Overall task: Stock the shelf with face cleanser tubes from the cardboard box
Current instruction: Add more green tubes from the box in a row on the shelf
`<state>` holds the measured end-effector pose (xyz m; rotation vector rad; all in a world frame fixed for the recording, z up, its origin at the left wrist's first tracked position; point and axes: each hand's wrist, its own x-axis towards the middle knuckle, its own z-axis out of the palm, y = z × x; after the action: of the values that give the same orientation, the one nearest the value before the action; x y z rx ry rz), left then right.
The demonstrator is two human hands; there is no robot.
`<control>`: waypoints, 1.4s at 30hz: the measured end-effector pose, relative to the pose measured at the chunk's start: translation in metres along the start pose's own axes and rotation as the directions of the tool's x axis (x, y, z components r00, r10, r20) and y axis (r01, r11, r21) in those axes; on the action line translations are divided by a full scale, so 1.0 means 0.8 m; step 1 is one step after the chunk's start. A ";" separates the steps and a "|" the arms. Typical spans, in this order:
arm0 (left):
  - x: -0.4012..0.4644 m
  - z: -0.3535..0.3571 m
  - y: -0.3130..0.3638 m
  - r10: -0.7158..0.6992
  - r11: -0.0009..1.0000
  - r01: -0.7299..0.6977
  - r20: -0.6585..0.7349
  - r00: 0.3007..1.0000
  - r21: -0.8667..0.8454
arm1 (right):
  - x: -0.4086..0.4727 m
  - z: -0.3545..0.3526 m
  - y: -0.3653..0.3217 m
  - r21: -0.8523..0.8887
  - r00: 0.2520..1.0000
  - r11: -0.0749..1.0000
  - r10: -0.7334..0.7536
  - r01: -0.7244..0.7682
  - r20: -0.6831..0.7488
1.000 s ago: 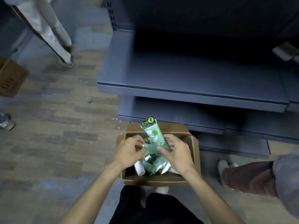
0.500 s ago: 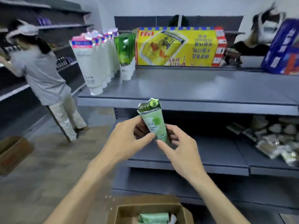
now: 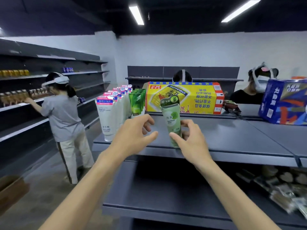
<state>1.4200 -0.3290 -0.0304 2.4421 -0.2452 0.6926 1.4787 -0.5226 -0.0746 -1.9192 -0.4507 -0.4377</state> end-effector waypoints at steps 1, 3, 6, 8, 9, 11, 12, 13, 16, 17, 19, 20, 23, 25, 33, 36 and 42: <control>0.005 0.002 -0.004 -0.007 1.000 0.007 0.003 1.000 0.010 | 0.008 0.003 0.002 0.005 1.000 1.000 0.028 -0.028 0.009; 0.014 0.009 -0.014 -0.025 1.000 0.025 0.016 1.000 0.005 | 0.022 0.011 0.009 0.015 0.997 0.997 0.072 -0.072 0.023; 0.027 0.021 -0.030 -0.052 0.998 0.052 0.029 0.998 -0.019 | 0.039 0.027 0.020 0.073 0.994 0.991 0.110 -0.109 -0.004; 0.035 0.028 -0.041 -0.058 0.998 0.058 0.030 0.998 -0.017 | 0.051 0.040 0.026 0.126 0.988 0.982 0.149 -0.144 -0.036; 0.039 0.032 -0.047 -0.057 0.998 0.057 0.036 0.998 -0.013 | 0.058 0.047 0.029 0.140 0.985 0.977 0.168 -0.160 -0.049; 0.048 0.038 -0.057 -0.050 0.999 0.050 0.059 0.997 0.008 | 0.070 0.059 0.034 0.159 0.979 0.971 0.192 -0.179 -0.067; 0.053 0.040 -0.062 -0.046 0.999 0.044 0.071 0.996 0.018 | 0.076 0.064 0.036 0.164 0.978 0.969 0.198 -0.184 -0.074; 0.058 0.043 -0.067 -0.044 0.999 0.042 0.081 0.996 0.023 | 0.081 0.070 0.038 0.162 0.976 0.969 0.202 -0.187 -0.081; 0.072 0.048 -0.085 -0.052 0.999 0.050 0.080 0.995 0.020 | 0.097 0.086 0.043 0.140 0.970 0.972 0.208 -0.191 -0.122; 0.075 0.050 -0.092 -0.057 0.998 0.056 0.074 0.996 0.018 | 0.103 0.092 0.046 0.133 0.968 0.972 0.210 -0.192 -0.140; 0.080 0.055 -0.105 -0.065 0.998 0.064 0.073 0.995 0.017 | 0.115 0.103 0.050 0.111 0.962 0.973 0.219 -0.202 -0.163; 0.082 0.057 -0.109 -0.065 0.998 0.063 0.079 0.995 0.022 | 0.122 0.108 0.051 0.101 0.960 0.973 0.224 -0.209 -0.170; 0.096 0.061 -0.116 -0.052 0.997 0.048 0.070 0.996 0.055 | 0.140 0.122 0.054 0.064 0.957 0.977 0.212 -0.204 -0.199; 0.109 0.061 -0.116 -0.036 0.997 0.034 0.034 0.999 0.067 | 0.154 0.128 0.059 0.032 0.955 0.980 0.200 -0.198 -0.218; 0.126 0.084 -0.119 -0.033 0.994 0.038 -0.045 0.998 0.104 | 0.224 0.139 0.083 -0.018 0.960 0.976 0.211 -0.218 -0.187; 0.117 0.097 -0.123 -0.049 0.992 0.056 -0.069 0.996 0.110 | 0.249 0.147 0.092 -0.044 0.966 0.976 0.201 -0.211 -0.160; 0.115 0.106 -0.132 -0.049 0.988 0.064 -0.104 0.993 0.139 | 0.284 0.169 0.102 -0.078 0.973 0.977 0.186 -0.198 -0.138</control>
<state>1.5681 -0.2939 -0.0922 2.5285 -0.0891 0.8308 1.7280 -0.4022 -0.0757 -1.9863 -0.1599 -0.4590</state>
